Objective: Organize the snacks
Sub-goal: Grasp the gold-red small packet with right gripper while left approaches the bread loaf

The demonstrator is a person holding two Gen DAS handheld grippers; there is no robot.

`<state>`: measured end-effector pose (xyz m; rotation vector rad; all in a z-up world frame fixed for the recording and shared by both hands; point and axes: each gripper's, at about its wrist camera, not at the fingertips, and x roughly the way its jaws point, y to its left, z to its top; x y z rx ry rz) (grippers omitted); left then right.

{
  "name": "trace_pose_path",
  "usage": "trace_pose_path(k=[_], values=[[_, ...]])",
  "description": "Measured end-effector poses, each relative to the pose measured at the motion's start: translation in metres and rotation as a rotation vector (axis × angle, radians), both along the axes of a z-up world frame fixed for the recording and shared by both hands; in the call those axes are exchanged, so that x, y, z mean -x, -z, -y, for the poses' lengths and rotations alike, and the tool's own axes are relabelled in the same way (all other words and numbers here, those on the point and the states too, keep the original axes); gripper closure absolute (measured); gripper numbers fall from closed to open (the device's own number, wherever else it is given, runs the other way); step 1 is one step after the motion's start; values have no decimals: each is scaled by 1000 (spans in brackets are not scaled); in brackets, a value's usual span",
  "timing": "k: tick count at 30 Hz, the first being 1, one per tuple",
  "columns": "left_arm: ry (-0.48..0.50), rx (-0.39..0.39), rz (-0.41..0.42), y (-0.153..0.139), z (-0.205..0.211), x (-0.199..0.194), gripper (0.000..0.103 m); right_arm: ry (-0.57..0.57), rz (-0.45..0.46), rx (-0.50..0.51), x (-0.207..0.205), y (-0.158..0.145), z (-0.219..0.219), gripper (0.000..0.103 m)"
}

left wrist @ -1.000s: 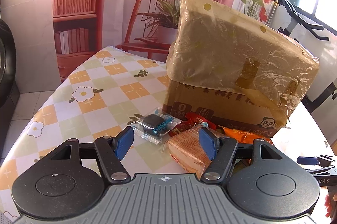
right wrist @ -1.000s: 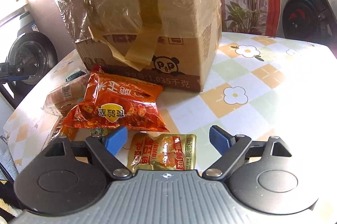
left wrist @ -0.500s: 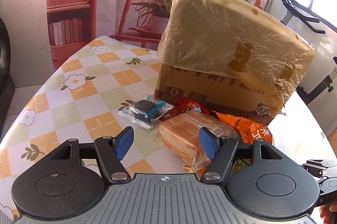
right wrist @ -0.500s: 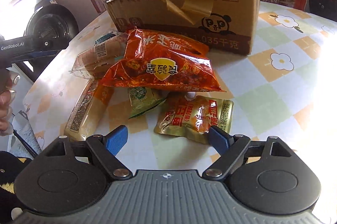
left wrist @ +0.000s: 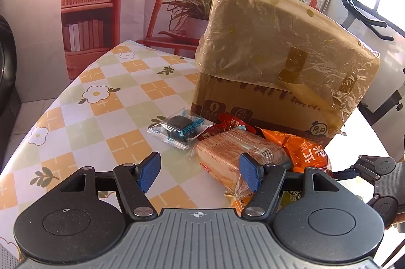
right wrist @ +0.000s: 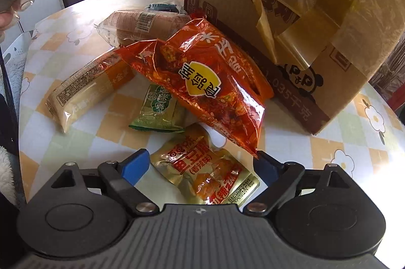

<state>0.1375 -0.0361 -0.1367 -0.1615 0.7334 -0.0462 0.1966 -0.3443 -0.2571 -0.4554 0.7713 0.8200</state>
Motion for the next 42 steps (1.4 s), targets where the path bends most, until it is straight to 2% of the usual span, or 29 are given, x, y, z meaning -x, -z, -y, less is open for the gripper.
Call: trace_pose_path(k=[1, 3, 9, 12, 15, 20, 22, 23, 28, 29, 30, 31, 37, 38, 42], values=[[0, 1, 0, 0, 0, 0, 33, 25, -35, -36, -6, 3, 3, 11], [1, -1, 2, 0, 1, 0, 33, 89, -45, -69, -8, 4, 6, 11], [5, 3, -7, 3, 1, -3, 33, 432, -142, -166, -4, -3, 8, 11], [17, 4, -10, 5, 2, -3, 33, 511, -204, -202, 0, -9, 6, 11], [20, 6, -7, 5, 2, -3, 33, 448, -220, -204, 1, -13, 5, 14], [4, 12, -10, 5, -3, -3, 33, 196, -77, -29, 16, -16, 1, 22], [3, 12, -11, 6, -3, -3, 33, 121, -57, 1, 19, -12, 4, 27], [5, 12, -11, 6, -2, -3, 33, 105, -48, -15, 19, -12, 5, 28], [17, 8, -12, 5, -1, -2, 33, 95, -48, -62, 15, -7, 5, 29], [16, 8, -11, 5, -1, -2, 33, 102, -44, -72, 13, -8, 8, 35], [15, 9, -11, 5, -2, -2, 33, 115, -40, -77, 14, -9, 11, 45], [12, 10, -11, 5, -3, -2, 33, 122, -43, -82, 15, -9, 13, 50], [14, 10, -17, 7, -2, -3, 33, 210, -75, -139, 17, -10, 19, 58], [19, 9, -16, 6, -1, -3, 33, 218, -77, -149, 18, -10, 19, 62], [25, 8, -16, 6, -1, -4, 33, 255, -66, -187, 28, -8, 20, 65]])
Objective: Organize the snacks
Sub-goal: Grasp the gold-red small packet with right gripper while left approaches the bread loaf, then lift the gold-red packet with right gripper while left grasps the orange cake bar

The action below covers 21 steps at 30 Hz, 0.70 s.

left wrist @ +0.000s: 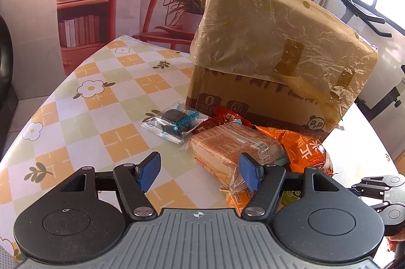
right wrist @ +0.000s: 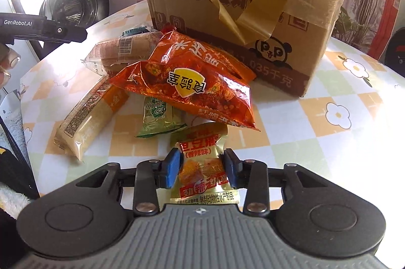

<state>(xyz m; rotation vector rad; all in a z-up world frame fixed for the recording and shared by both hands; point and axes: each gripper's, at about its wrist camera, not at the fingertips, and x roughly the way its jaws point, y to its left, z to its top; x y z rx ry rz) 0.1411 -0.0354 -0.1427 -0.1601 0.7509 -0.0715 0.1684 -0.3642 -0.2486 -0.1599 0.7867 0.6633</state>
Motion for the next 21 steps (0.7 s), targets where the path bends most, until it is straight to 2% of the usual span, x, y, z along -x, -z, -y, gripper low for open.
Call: trace_pose_path(k=[6, 14, 21], values=[[1, 0, -2, 0, -1, -1, 33, 32, 6, -43, 10, -3, 1, 70], [26, 6, -10, 1, 2, -2, 33, 45, 26, -87, 27, -16, 12, 70], [74, 21, -34, 7, 11, 1, 34, 108, 100, -131, 39, -32, 28, 70]])
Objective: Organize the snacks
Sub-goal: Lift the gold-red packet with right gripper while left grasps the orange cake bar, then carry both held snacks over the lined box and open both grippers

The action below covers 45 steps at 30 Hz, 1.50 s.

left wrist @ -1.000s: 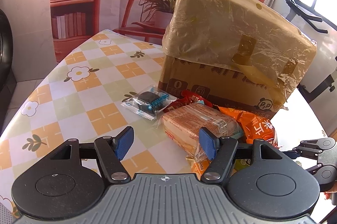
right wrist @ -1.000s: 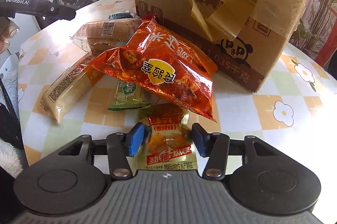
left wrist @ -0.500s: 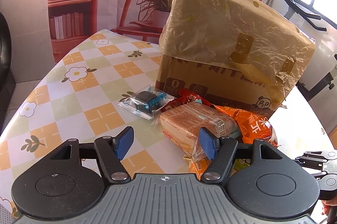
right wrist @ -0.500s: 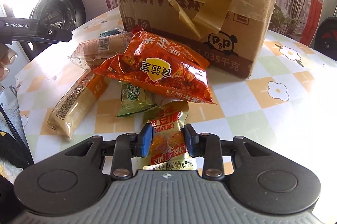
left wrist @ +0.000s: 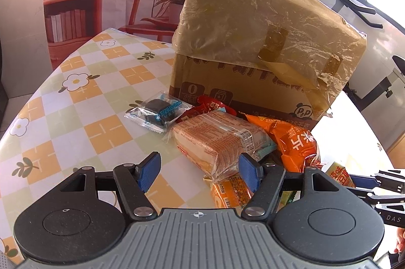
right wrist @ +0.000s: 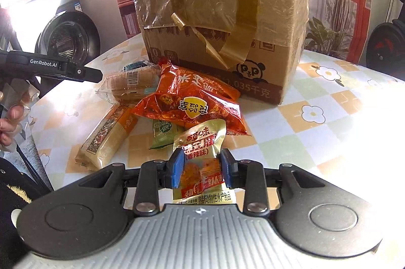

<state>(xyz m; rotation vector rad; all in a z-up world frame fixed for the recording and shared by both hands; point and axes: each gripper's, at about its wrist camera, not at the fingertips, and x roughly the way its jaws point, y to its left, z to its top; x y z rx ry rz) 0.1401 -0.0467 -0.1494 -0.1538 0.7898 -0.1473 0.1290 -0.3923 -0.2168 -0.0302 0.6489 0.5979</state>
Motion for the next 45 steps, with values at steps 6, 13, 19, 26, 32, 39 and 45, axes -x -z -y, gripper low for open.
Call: trace_pose_path(k=[6, 13, 19, 26, 32, 39, 45], values=[[107, 42, -99, 20, 20, -3, 34, 63, 106, -45, 1, -21, 5, 70], [170, 3, -187, 51, 42, -16, 33, 50, 180, -88, 1, -39, -1, 70], [187, 16, -193, 51, 37, -16, 63, 38, 198, -106, 1, -42, -5, 70], [73, 55, -219, 49, -7, -1, 63, 48, 212, -127, 1, -43, -3, 70], [-39, 61, -140, 27, -42, 24, 63, 57, 236, -151, -2, -46, -4, 70], [-75, 54, 46, -30, -53, 24, 64, 32, 343, -153, -9, -70, -8, 70], [-44, 56, 205, -84, -39, -2, 64, 27, 463, -170, -20, -103, -10, 70]])
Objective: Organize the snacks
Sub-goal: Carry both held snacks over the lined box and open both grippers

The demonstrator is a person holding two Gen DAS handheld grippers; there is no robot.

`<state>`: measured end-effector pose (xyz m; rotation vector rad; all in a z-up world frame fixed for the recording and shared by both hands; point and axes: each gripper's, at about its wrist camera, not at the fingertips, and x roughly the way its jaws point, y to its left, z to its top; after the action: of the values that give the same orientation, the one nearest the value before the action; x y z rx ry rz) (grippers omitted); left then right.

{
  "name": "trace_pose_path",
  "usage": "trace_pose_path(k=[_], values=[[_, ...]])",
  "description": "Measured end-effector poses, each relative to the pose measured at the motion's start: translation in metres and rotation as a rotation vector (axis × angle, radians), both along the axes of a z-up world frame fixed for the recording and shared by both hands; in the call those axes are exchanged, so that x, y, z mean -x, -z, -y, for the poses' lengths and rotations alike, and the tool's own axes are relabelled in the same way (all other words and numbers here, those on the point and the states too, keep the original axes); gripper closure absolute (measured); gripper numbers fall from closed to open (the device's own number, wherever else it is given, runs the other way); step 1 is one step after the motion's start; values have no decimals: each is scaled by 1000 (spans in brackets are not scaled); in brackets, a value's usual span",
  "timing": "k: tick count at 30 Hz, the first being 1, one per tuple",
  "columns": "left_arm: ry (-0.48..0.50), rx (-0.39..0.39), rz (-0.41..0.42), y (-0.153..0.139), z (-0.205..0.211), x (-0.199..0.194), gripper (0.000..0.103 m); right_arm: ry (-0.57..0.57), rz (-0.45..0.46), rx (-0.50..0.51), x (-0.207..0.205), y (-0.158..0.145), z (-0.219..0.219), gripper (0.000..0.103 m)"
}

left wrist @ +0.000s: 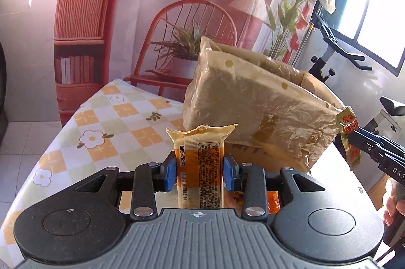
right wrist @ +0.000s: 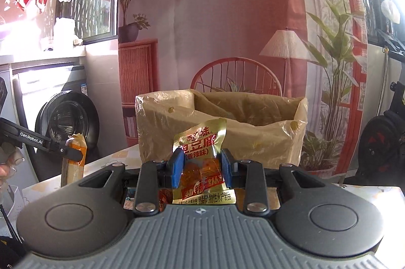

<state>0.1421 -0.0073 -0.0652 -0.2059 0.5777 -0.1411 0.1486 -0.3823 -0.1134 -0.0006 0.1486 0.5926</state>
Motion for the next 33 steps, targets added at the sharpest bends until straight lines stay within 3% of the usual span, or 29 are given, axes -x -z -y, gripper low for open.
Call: trace_pose_path(k=[8, 14, 18, 25, 29, 31, 33], values=[[86, -42, 210, -69, 43, -53, 64, 42, 80, -35, -39, -44, -9, 70], [106, -58, 256, -98, 82, -109, 64, 108, 1, -78, -90, -55, -18, 69], [128, -81, 231, -100, 104, -146, 64, 166, -83, -116, -117, -53, -24, 69], [153, -106, 191, -84, 118, -179, 64, 201, -169, -92, -134, -39, -31, 66], [155, -123, 174, -76, 117, -187, 63, 217, -208, -94, -136, -33, -29, 56], [165, -101, 163, -73, 111, -189, 54, 217, -205, -92, -132, -34, -27, 51], [160, -89, 171, -73, 103, -188, 41, 218, -188, -86, -128, -37, -26, 36]])
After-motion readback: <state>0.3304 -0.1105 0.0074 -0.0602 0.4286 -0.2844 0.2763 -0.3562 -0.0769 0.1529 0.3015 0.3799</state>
